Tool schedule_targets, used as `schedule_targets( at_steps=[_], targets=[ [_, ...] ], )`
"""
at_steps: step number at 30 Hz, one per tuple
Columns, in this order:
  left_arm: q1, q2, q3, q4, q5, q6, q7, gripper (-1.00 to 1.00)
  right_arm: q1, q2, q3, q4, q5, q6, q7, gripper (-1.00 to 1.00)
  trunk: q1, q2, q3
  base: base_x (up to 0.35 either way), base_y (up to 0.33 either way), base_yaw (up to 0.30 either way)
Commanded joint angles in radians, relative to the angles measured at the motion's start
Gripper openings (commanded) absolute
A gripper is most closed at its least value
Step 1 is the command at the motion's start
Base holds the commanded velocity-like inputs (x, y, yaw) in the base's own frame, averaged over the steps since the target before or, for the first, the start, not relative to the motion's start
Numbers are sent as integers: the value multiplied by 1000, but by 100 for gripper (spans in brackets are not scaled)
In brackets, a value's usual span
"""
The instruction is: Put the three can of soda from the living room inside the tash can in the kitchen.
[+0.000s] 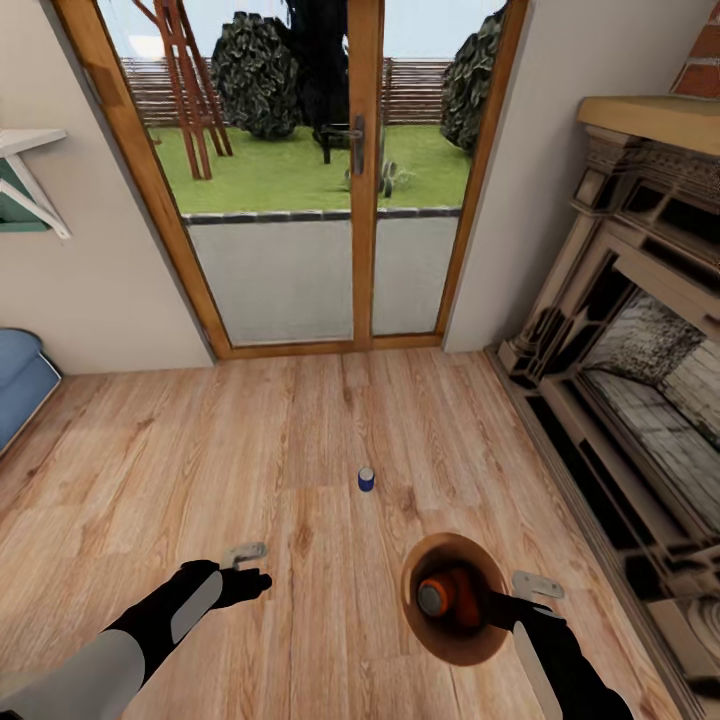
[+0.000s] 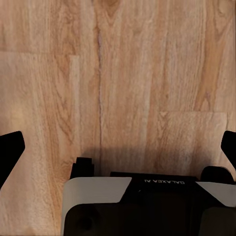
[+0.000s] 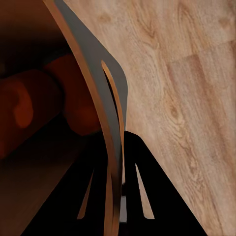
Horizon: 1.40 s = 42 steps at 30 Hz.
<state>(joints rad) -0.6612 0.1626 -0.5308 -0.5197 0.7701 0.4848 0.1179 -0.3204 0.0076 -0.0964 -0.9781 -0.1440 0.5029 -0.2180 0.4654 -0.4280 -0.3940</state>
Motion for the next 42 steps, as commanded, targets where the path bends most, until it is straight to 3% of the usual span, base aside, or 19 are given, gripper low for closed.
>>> schedule_targets(
  at_steps=[1,23,31,42],
  targets=[
    [0,0,0,-1,0,0,0,100,0,0,0,0,-3,-1,6,-100,0,0,2,0,0,0],
    [0,1,0,0,0,-5,-1,100,0,0,2,-1,-3,-1,7,-100,0,0,37,0,0,0],
    [0,0,0,3,-1,-47,-2,100,0,1,5,0,-3,-1,8,-100,0,0,50,0,0,0],
    [0,0,0,2,0,-54,-3,100,0,2,6,0,-2,-1,7,-100,0,0,68,0,0,0]
  ],
)
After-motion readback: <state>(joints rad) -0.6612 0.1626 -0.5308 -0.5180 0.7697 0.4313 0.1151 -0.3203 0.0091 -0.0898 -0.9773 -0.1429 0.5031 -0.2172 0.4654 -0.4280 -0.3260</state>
